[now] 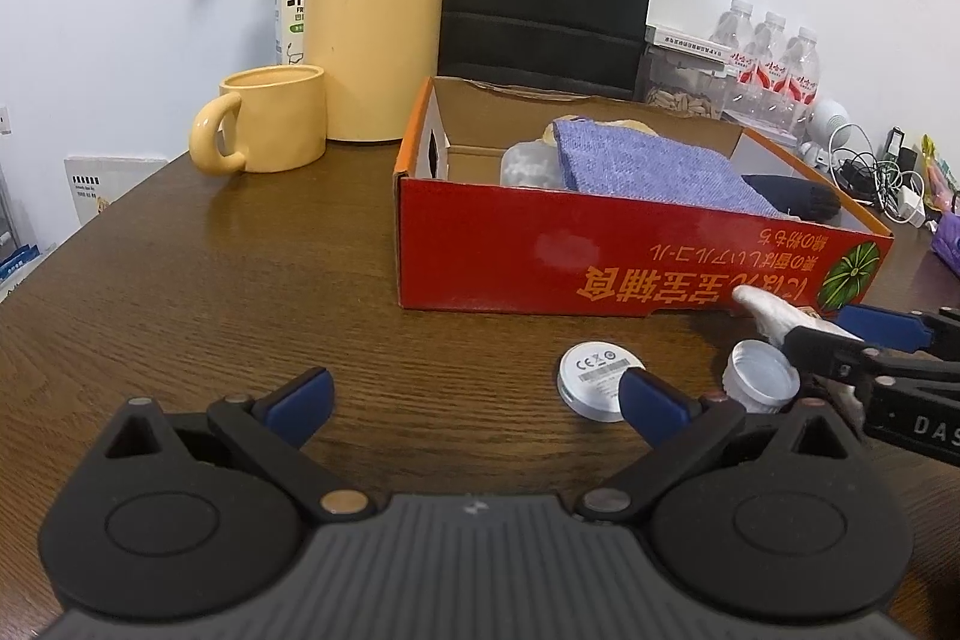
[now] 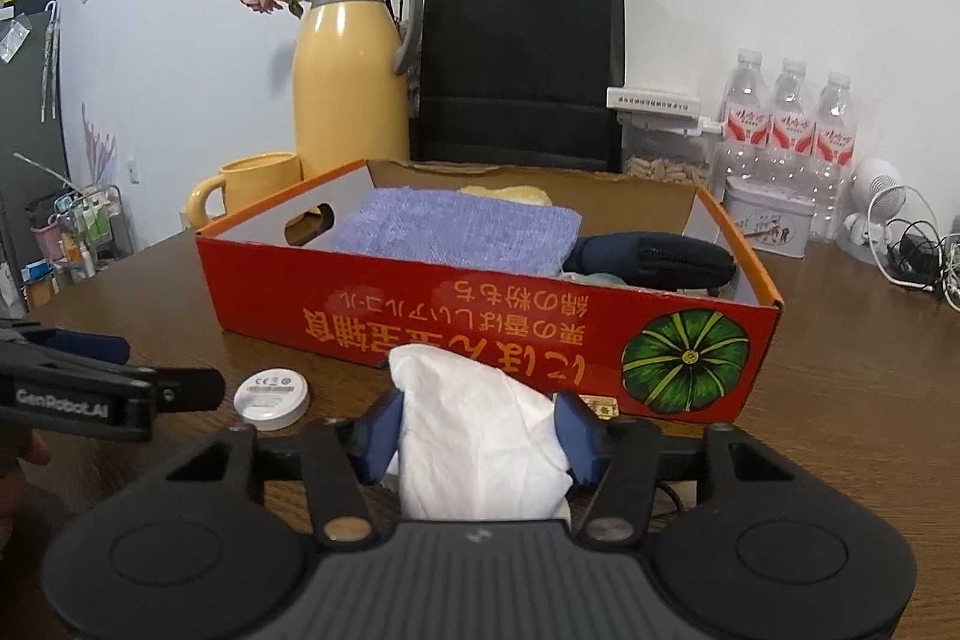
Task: Organize objects
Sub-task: 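Grasp the white crumpled tissue with the right tool, then grasp the round white tin with the left tool while the right tool holds the tissue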
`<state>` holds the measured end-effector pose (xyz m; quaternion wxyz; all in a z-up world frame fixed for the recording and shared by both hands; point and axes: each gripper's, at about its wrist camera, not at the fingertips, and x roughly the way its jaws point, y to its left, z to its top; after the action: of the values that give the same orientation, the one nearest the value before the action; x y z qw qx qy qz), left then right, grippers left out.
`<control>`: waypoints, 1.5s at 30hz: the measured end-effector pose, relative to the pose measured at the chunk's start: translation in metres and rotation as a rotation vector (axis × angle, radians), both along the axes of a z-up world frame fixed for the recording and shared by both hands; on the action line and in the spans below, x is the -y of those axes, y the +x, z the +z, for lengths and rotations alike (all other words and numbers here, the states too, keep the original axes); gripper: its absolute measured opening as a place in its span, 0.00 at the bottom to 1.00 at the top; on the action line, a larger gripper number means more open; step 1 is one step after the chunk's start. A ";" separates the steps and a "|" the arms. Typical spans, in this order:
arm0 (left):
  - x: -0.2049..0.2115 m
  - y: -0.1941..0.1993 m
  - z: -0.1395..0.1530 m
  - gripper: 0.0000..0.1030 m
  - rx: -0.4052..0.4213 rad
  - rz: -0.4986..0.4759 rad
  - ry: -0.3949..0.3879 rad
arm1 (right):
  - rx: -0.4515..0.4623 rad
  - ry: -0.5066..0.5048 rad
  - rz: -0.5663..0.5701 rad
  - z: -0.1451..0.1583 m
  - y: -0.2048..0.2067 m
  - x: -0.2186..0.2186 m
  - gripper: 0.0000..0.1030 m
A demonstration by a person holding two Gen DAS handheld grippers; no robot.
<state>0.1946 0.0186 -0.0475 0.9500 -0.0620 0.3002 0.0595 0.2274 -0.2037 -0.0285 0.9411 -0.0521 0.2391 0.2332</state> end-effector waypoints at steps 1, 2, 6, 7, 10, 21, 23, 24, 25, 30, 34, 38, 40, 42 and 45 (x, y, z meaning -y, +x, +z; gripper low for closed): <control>0.000 0.000 0.000 1.00 -0.002 0.000 0.001 | 0.003 0.003 -0.003 0.001 -0.001 0.001 0.50; 0.001 0.001 -0.001 1.00 -0.006 0.001 0.003 | 0.006 0.006 -0.006 0.001 -0.002 0.002 0.44; 0.002 0.003 -0.003 1.00 -0.019 -0.003 0.009 | 0.004 0.015 -0.018 0.002 -0.005 0.007 0.34; 0.003 0.003 -0.003 1.00 -0.022 -0.003 0.011 | 0.004 0.017 -0.020 0.003 -0.005 0.008 0.34; 0.003 0.004 -0.005 1.00 -0.028 -0.001 0.015 | 0.002 0.029 -0.022 0.003 -0.006 0.011 0.48; 0.001 0.004 -0.007 1.00 -0.039 -0.004 0.005 | -0.135 -0.003 -0.054 -0.011 0.026 0.012 0.75; 0.004 0.005 -0.007 1.00 -0.041 -0.016 0.003 | -0.140 0.005 -0.045 -0.011 0.023 0.013 0.65; 0.005 0.006 -0.007 1.00 -0.042 -0.024 0.005 | -0.128 -0.005 -0.039 -0.011 0.021 0.012 0.64; 0.007 0.006 -0.008 1.00 -0.041 -0.030 0.009 | -0.117 -0.014 -0.033 -0.011 0.018 0.010 0.62; 0.019 0.013 -0.007 1.00 -0.026 -0.070 0.029 | -0.047 -0.024 -0.054 -0.005 0.008 0.010 0.60; 0.027 0.026 -0.008 0.95 -0.045 -0.099 0.039 | -0.018 0.000 -0.073 0.000 0.004 0.016 0.60; 0.035 0.028 -0.008 0.39 -0.033 -0.125 0.063 | -0.005 0.005 -0.073 0.003 0.002 0.017 0.60; 0.037 0.026 -0.007 0.39 -0.026 -0.143 0.063 | -0.001 0.006 -0.072 0.003 0.002 0.017 0.60; 0.038 0.024 -0.007 0.39 -0.019 -0.147 0.060 | 0.005 0.009 -0.071 0.004 0.000 0.017 0.60; 0.036 0.020 -0.003 0.39 0.005 -0.130 0.063 | 0.011 0.010 -0.068 0.005 -0.002 0.016 0.60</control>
<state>0.2146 -0.0175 -0.0510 0.9540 -0.0127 0.2993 0.0070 0.2258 -0.2199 -0.0236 0.9500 -0.0405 0.2344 0.2021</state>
